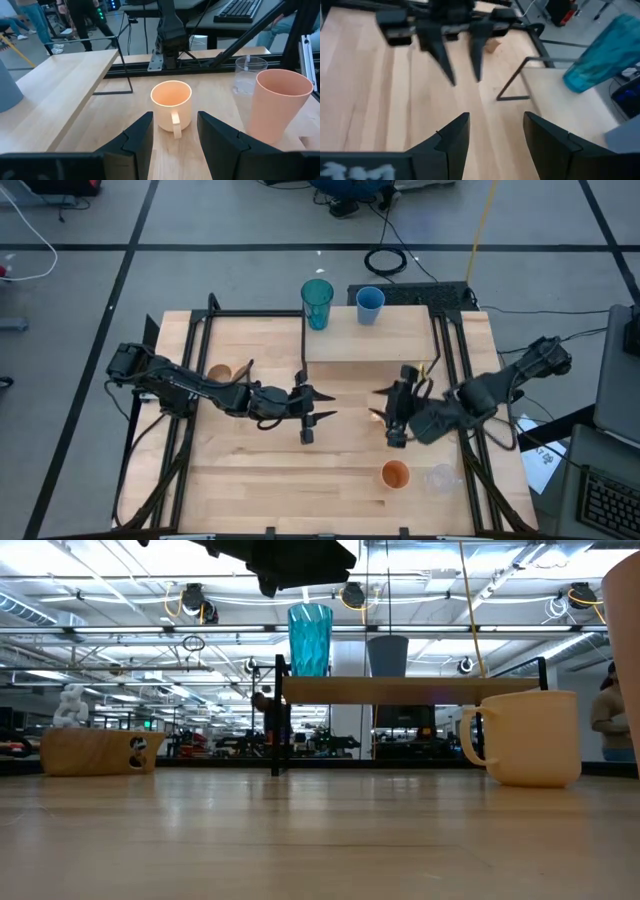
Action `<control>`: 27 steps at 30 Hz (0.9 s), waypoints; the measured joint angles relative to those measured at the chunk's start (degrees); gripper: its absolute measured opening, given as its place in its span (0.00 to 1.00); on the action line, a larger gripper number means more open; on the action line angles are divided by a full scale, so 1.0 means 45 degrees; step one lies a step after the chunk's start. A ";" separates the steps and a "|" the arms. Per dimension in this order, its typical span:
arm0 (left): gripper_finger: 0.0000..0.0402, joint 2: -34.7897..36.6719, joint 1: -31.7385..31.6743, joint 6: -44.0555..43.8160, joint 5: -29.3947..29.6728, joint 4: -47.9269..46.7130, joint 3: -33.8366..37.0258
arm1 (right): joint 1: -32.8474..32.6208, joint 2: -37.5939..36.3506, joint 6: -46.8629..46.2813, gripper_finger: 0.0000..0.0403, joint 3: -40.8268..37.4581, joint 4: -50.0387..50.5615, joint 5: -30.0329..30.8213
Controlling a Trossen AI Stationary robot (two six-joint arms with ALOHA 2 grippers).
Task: Stack small to large cups/mugs on shelf
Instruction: Put the transparent mug on the shelf
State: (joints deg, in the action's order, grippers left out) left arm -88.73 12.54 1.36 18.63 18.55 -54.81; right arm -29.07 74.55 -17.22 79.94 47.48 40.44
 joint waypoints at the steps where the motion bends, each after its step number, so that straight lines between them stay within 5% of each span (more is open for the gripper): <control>1: 0.38 0.0000 0.0024 -0.0005 0.0005 0.0000 0.0000 | -0.0124 0.0006 -0.0158 0.44 -0.0222 -0.0121 0.0002; 9: 0.38 0.0000 0.0350 0.0051 0.0013 -0.0244 0.0000 | -0.0983 -0.0082 -0.2484 0.44 -0.0561 0.0631 -0.0283; 27: 0.38 0.0000 0.0465 0.0302 0.0005 -0.0486 0.0000 | -0.1306 0.0176 -0.8784 0.38 0.0710 0.5249 -0.6308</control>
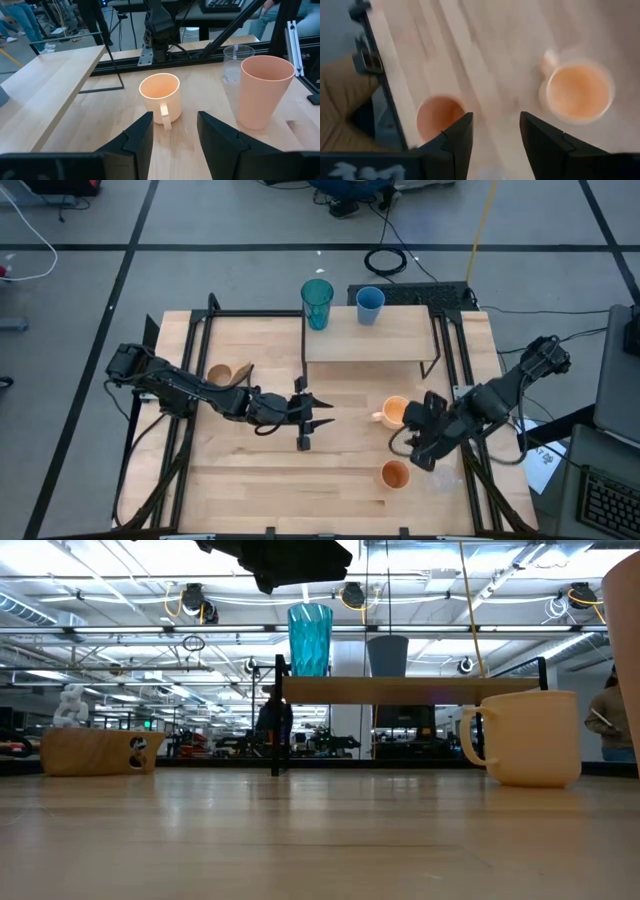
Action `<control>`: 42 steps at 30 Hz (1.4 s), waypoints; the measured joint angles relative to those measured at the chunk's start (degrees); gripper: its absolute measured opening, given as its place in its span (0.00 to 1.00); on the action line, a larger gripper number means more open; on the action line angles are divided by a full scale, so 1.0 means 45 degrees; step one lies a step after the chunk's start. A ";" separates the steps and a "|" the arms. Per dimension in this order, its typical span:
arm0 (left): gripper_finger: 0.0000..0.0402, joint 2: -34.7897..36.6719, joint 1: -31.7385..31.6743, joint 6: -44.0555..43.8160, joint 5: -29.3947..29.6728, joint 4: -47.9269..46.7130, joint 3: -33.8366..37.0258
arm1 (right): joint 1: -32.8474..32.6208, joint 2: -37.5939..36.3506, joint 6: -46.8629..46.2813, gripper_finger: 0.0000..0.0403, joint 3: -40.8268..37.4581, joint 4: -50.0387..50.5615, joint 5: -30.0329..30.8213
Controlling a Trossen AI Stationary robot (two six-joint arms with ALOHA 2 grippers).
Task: Stack small to large cups/mugs on shelf
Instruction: Put the transparent mug on the shelf
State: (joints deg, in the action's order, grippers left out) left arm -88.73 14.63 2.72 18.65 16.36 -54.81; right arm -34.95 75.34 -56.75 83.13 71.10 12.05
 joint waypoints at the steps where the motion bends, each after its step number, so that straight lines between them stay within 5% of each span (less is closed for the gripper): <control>1: 0.38 0.0000 0.0000 0.0000 0.0000 0.0000 0.0000 | -0.0172 0.0133 -0.0434 0.38 0.0000 0.0126 -0.0141; 12: 0.38 0.0000 0.0000 0.0010 -0.0140 -0.0130 0.0000 | -0.1996 0.1636 -0.5820 0.38 0.0000 0.0641 -0.0524; 24: 0.38 0.0001 0.0112 -0.0107 -0.0141 -0.0379 0.0000 | -0.3750 0.2661 -1.2185 0.43 -0.0003 0.1209 -0.2774; 42: 0.38 0.0000 0.0117 -0.0155 -0.0136 -0.0267 0.0000 | -0.3903 0.4306 -1.2428 0.47 -0.0017 0.1224 -0.3451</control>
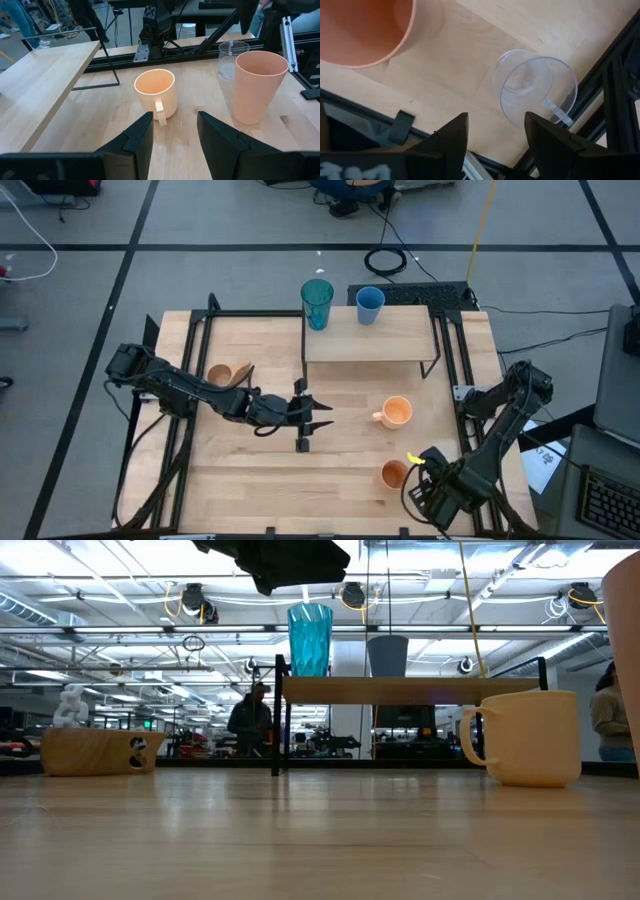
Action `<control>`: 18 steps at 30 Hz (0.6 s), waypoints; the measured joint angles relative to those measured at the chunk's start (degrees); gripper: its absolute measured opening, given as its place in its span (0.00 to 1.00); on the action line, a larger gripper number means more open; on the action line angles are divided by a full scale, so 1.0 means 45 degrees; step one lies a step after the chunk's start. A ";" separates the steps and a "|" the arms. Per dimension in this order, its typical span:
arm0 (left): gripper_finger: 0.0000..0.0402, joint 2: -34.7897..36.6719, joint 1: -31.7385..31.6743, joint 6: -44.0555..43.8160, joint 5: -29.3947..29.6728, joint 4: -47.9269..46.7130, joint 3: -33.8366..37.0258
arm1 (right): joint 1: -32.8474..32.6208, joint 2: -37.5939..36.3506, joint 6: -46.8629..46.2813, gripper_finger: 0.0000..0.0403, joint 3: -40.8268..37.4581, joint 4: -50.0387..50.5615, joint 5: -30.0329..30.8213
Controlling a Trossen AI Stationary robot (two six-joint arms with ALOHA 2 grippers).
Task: Stack small to large cups/mugs on shelf
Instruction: Put the transparent mug on the shelf
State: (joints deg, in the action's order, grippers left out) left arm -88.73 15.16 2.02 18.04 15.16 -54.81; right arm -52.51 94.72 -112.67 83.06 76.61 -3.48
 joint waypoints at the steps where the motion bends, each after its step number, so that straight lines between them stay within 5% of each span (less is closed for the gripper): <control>1: 0.38 0.0002 0.0000 0.0000 0.0000 0.0000 0.0000 | 0.0000 0.0081 0.0024 0.47 -0.0003 0.0004 -0.0002; 18: 0.38 0.0000 0.0000 -0.0058 0.0000 0.0019 0.0000 | 0.0091 0.0355 0.0629 0.47 -0.1766 -0.1273 0.0034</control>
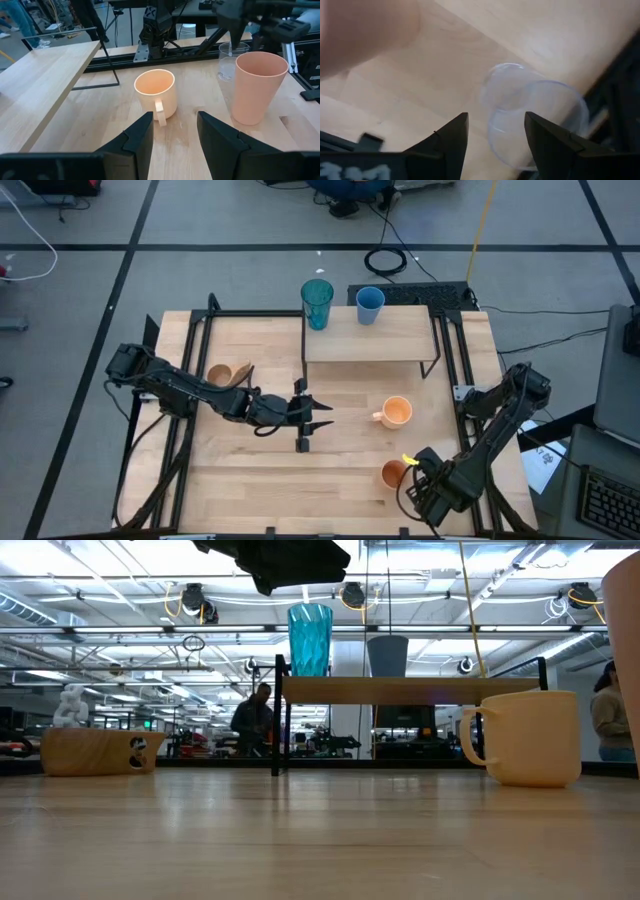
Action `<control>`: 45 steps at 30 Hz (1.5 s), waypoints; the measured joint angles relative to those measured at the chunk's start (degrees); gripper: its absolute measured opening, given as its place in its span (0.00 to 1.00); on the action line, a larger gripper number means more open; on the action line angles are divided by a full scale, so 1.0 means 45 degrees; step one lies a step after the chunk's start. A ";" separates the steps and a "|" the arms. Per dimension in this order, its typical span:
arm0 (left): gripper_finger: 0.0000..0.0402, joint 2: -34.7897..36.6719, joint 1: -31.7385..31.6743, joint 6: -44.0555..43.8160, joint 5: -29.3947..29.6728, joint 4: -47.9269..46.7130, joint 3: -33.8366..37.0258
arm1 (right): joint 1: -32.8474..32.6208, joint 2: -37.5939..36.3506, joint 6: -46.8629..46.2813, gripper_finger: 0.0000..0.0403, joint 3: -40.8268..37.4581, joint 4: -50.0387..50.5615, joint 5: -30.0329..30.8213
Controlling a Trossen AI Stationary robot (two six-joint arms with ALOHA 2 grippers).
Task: Stack small to large cups/mugs on shelf
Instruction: Put the transparent mug on the shelf
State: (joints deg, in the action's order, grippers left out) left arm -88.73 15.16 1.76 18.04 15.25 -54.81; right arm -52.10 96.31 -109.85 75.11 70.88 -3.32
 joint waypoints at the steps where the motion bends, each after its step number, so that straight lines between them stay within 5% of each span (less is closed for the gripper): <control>1: 0.38 0.0000 0.0000 -0.0003 0.0000 0.0000 0.0000 | 0.0012 0.0000 0.0011 0.47 -0.0128 -0.0254 0.0006; 13: 0.38 0.0000 0.0005 -0.0039 0.0000 0.0010 0.0000 | 0.0181 -0.0035 0.0321 0.44 -0.1326 -0.1473 -0.0007; 28: 0.38 0.0000 0.0005 -0.0029 0.0000 0.0005 0.0000 | 0.0181 -0.0724 0.0574 0.02 -0.1326 -0.1430 -0.0049; 45: 0.38 0.0000 0.0005 -0.0011 0.0005 0.0002 0.0000 | 0.0464 -0.1543 0.1390 0.00 -0.1326 -0.1365 -0.0648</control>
State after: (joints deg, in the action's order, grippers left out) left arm -88.73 15.18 1.71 18.06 15.25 -54.81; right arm -50.01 89.37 -103.59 69.14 64.73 -6.24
